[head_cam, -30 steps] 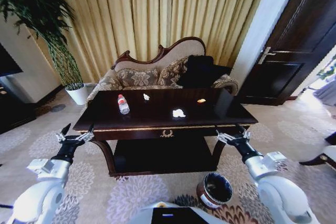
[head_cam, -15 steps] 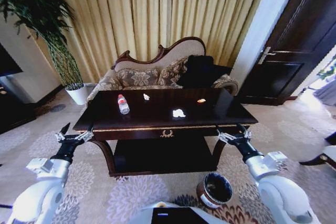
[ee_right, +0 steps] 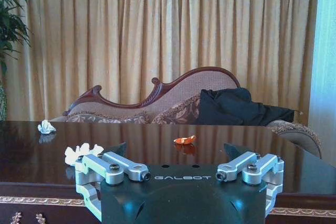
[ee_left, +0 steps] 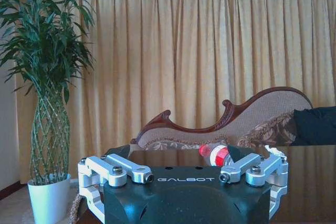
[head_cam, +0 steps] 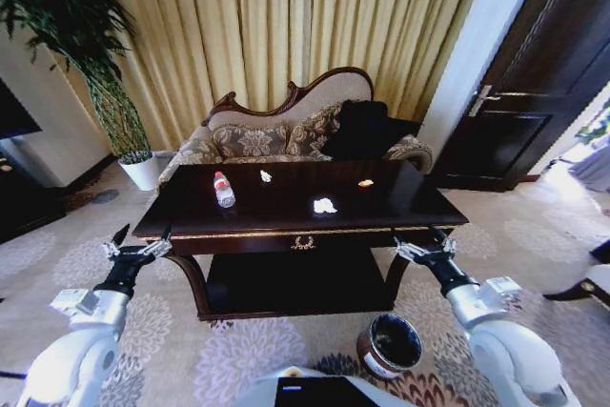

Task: Move to the front of the table and place the trash on the table into the trash bin.

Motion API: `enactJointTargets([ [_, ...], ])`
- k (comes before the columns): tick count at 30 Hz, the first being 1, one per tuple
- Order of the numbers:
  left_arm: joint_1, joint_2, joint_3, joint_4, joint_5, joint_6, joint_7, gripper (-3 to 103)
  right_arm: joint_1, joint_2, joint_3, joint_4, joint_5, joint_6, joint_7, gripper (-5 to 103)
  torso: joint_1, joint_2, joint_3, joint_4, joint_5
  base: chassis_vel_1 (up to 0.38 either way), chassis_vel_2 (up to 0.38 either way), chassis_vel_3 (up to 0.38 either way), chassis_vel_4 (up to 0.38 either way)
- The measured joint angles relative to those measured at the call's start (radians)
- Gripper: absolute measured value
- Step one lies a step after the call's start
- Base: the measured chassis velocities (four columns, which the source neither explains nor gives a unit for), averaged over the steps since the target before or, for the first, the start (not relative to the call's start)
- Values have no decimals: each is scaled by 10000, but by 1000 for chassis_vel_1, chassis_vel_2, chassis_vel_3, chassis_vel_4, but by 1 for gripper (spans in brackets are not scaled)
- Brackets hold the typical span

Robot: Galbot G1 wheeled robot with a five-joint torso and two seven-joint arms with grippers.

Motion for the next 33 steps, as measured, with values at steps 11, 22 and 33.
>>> enactJointTargets([
  [11, 21, -77, 23, 12, 1, -112, 55, 100, -28, 10, 2, 5, 0, 19, 32, 100, 1, 0, 0, 0, 0, 0, 0, 0, 0],
  [22, 33, -97, 53, 37, 18, -163, 79, 100, -43, 71, -14, -8, -17, 32, 49, 100, 0, 0, 0, 0, 0, -7, 6, 11, -6],
  [33, -42, -94, 178, 64, 19, -164, 96, 100, -20, 68, -27, -95, -32, 49, 50, 100, 0, 0, 0, 0, -1, 0, 0, 0, 0],
])
